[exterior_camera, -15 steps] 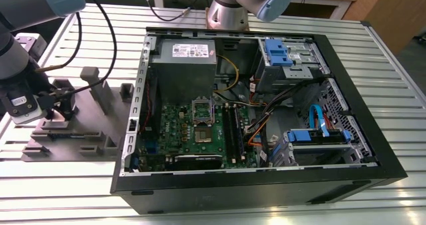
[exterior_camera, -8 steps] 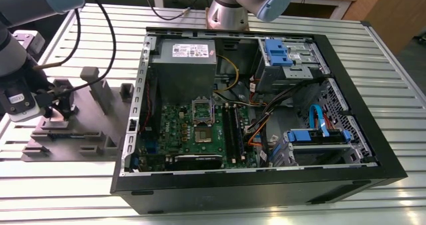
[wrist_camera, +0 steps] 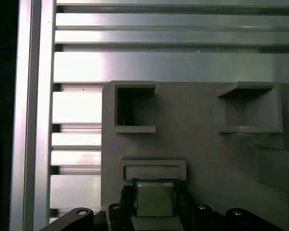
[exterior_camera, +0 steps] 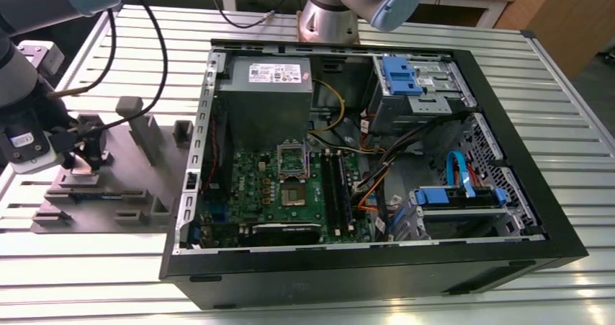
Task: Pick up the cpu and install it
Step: 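Pick up the cpu and move it towards the insertion slot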
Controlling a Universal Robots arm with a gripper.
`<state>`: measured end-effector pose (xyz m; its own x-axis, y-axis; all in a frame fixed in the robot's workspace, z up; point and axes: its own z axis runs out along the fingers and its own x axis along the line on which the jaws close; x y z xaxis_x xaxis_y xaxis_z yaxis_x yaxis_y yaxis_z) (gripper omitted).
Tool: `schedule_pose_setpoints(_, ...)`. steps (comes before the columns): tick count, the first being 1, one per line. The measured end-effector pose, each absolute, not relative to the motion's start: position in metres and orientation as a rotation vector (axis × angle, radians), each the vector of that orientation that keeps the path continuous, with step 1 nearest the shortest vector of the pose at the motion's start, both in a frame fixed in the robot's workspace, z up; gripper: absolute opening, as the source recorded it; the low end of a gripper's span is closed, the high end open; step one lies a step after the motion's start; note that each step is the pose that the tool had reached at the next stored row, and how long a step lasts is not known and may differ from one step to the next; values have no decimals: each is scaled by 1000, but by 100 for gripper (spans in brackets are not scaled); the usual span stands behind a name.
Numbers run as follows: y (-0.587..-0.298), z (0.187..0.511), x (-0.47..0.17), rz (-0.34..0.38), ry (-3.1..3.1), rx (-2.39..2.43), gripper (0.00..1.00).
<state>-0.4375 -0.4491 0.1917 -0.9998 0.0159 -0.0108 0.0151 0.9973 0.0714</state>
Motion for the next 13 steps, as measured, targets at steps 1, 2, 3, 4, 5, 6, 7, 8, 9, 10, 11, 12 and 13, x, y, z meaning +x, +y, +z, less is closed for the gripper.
schedule_pose_setpoints(1, -449, 192, -437, 109, 3128, 24, 47)
schedule_pose_setpoints(2, -449, 192, -437, 104, 3129, 24, 47)
schedule_pose_setpoints(3, -449, 192, -437, 94, 3129, 24, 47)
schedule_pose_setpoints(4, -449, 192, -437, 81, 3130, 24, 47)
schedule_pose_setpoints(5, -449, 192, -437, 70, 3131, 24, 47)
schedule_pose_setpoints(6, -449, 192, -437, 60, 3132, 24, 47)
schedule_pose_setpoints(7, -449, 192, -437, 57, 3132, 24, 47)
schedule_pose_setpoints(8, -449, 192, -437, 56, 3133, 24, 47)
schedule_pose_setpoints(9, -449, 192, -436, 54, 3133, 24, 47)
schedule_pose_setpoints(10, -449, 192, -436, 54, 3133, 24, 47)
schedule_pose_setpoints(11, -449, 192, -436, 54, 3133, 24, 47)
schedule_pose_setpoints(12, -449, 192, -435, 54, 3133, 24, 47)
schedule_pose_setpoints(13, -449, 191, -435, 54, 3133, 24, 47)
